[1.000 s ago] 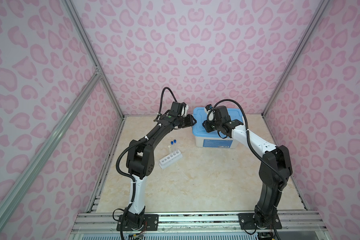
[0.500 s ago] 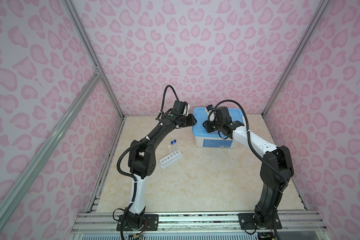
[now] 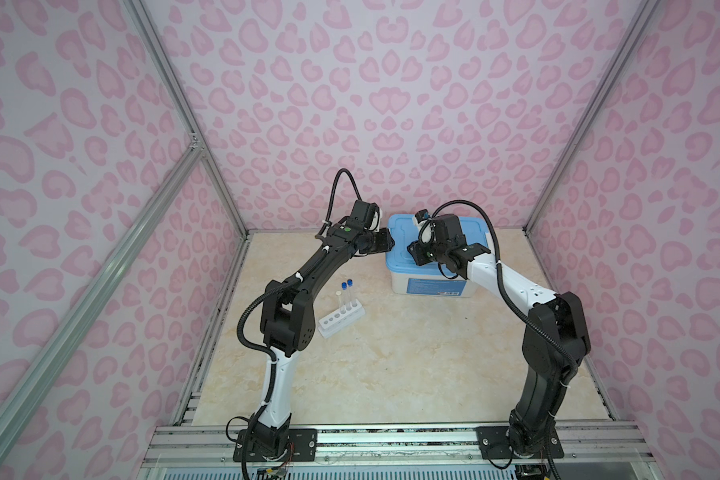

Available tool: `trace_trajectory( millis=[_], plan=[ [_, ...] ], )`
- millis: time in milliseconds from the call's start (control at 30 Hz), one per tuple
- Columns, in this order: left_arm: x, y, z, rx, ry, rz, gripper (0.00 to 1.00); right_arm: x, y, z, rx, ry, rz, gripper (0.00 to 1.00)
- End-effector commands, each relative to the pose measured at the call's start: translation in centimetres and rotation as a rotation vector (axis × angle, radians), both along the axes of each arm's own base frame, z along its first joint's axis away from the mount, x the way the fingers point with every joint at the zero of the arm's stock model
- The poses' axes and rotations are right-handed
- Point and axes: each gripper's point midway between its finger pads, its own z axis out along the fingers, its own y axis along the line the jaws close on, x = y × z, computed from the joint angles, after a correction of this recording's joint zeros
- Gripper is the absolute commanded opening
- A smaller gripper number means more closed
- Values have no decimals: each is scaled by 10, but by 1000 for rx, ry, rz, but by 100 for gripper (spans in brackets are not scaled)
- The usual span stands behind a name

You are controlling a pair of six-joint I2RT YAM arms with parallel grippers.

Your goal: Organize the chemistry lab equipment

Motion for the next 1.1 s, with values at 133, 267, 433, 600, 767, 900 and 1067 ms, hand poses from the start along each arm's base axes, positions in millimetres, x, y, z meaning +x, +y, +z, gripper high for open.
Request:
trace_trajectory(
  millis=[133,267,433,600,767,900,1067],
  plan=[
    [-4,0,-7,62,2,-14,37,-14,-8,-31,-33,117,-17,37],
    [-4,2,-10,102,-2,-7,37,-14,-6,-33,-24,123,-15,37],
    [-5,0,-10,146,-11,-6,37,-14,-5,-35,-16,128,-14,37],
    [-6,-2,-9,169,-16,-6,37,-14,-5,-38,-17,131,-15,36],
    [-6,-2,-9,188,-20,-1,37,-14,-6,-38,-15,131,-16,36],
    [-6,-3,-9,194,-20,0,37,-14,-6,-39,-13,131,-16,36],
    [-4,-5,11,174,-66,-6,45,-13,-7,-36,-11,124,-17,36]
  ],
)
